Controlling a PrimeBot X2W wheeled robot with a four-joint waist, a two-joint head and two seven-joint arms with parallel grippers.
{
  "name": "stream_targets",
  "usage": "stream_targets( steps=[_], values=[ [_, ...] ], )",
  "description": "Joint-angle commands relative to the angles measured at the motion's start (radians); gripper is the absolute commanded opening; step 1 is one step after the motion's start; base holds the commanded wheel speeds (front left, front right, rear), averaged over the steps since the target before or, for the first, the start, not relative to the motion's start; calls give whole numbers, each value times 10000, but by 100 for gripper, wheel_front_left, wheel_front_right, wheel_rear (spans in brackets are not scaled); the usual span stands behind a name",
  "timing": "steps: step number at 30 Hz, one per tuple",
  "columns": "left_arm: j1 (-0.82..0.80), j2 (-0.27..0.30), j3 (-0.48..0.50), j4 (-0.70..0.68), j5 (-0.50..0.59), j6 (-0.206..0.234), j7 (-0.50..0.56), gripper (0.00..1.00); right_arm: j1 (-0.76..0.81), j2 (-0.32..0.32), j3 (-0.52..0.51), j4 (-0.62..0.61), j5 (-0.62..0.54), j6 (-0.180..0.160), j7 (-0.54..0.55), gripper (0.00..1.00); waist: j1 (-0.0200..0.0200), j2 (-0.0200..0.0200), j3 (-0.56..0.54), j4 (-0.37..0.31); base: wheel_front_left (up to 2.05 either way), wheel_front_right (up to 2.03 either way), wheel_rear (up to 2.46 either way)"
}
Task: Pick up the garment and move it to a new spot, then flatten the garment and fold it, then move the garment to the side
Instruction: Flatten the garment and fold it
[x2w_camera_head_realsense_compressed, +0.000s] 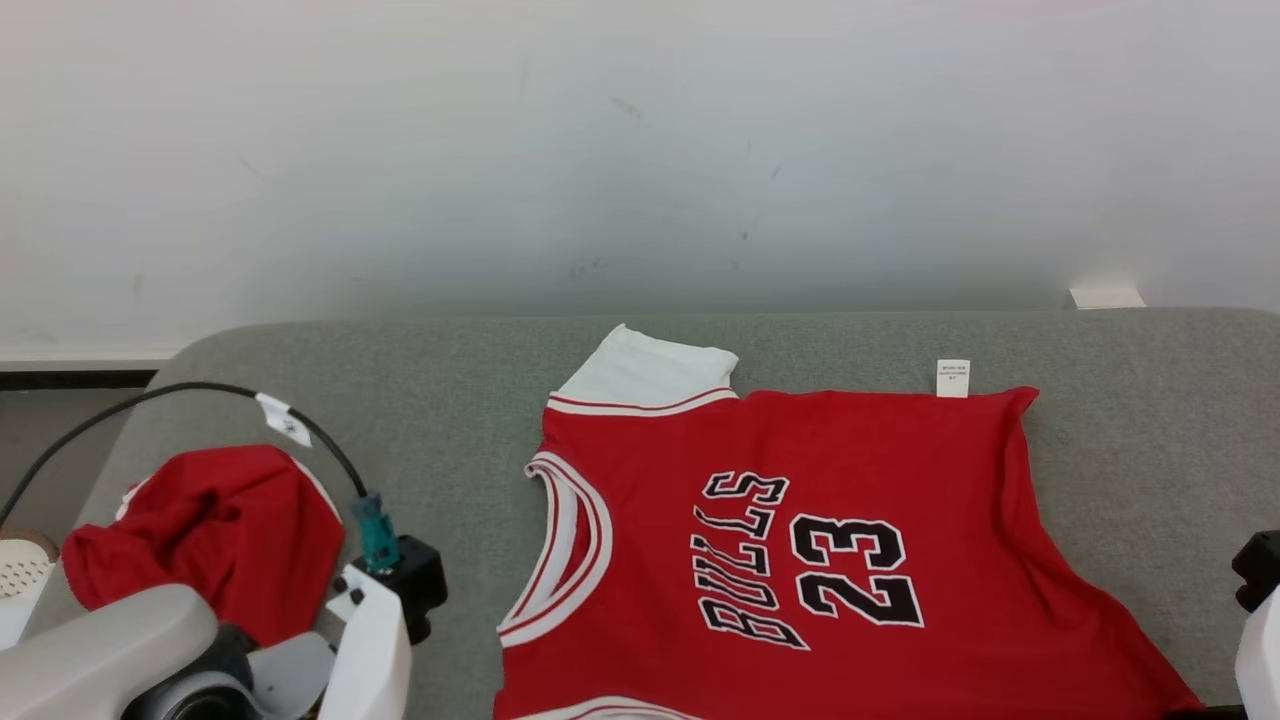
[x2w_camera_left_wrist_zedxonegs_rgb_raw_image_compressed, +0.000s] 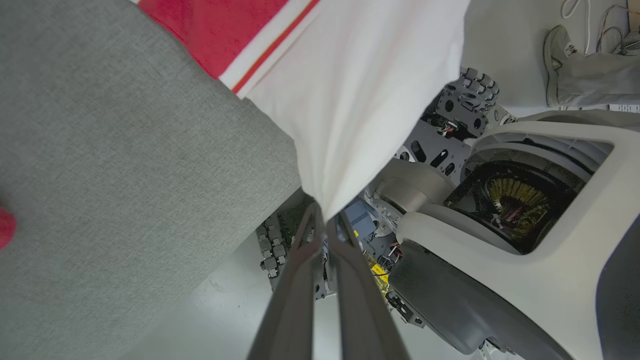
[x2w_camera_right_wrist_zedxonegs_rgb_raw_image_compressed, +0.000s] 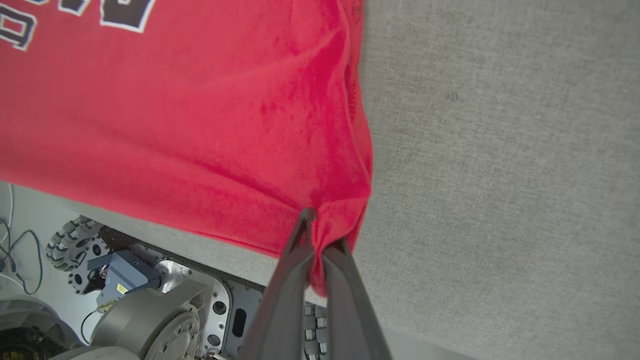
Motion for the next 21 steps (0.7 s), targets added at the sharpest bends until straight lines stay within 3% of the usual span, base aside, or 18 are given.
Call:
stream_targets(
  steps=[1, 8, 15, 21],
  values=[
    [176, 148, -9, -77, -60, 52, 87, 0, 175, -186, -99, -43, 4, -23, 72, 0, 3, -1, 16, -12, 0, 0, 0],
    [255, 384, 71, -640, -575, 303, 312, 0, 781, -368, -987, -668, -283, -23, 669, 0, 3, -1, 151, -109, 0, 0, 0],
    [-330, -87, 360, 80, -528, 327, 352, 0, 636, 339, -2117, -744, -862, -23, 1239, 0, 3, -1, 564, -172, 0, 0, 0],
    [-927, -734, 589, 1444, -213, 109, 235, 0, 136, 1360, -3273, -258, -1453, -23, 1894, 0, 3, -1, 1127, -309, 0, 0, 0]
  ],
)
